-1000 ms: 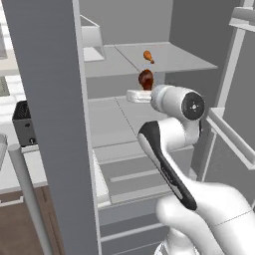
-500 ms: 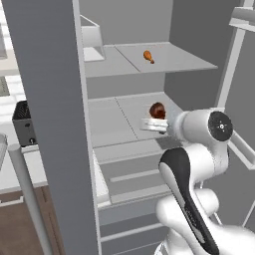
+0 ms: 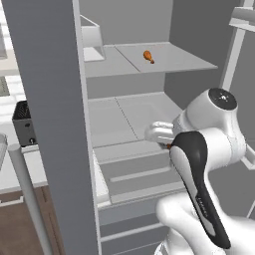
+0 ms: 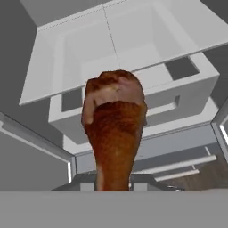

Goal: Place one avocado and one chicken drumstick in each tupperware on the nearby counter, to pack two identical lunches.

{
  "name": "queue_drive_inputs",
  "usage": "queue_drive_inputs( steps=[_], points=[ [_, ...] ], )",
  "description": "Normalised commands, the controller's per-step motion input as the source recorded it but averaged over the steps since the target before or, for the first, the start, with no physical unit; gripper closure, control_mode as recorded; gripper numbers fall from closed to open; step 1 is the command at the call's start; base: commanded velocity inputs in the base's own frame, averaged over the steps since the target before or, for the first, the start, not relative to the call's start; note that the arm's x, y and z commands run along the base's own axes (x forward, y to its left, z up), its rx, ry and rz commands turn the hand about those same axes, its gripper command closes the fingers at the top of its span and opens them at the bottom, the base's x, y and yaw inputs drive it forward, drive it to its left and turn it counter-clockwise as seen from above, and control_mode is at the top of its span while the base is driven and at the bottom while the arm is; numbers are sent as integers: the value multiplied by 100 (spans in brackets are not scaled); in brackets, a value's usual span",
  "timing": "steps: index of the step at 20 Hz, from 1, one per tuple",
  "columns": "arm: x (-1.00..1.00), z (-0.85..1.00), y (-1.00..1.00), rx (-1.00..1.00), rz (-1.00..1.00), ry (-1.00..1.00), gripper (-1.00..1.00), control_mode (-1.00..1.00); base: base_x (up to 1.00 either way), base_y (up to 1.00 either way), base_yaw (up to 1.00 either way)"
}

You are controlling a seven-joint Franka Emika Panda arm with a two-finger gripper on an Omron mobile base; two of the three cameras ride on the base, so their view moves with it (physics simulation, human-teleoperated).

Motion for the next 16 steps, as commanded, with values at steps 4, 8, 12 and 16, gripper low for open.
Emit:
queue_drive_inputs(
  steps=[4,8,12,16],
  points=[
    [-25,-4,-1,0,0,0,100,100,-75,-12,3],
    [0,0,0,0,0,0,100,100,-100,-5,21],
    [0,0,0,0,0,0,100,100,-100,2,54],
    [0,0,0,0,0,0,100,100,-93,16,66]
  ],
)
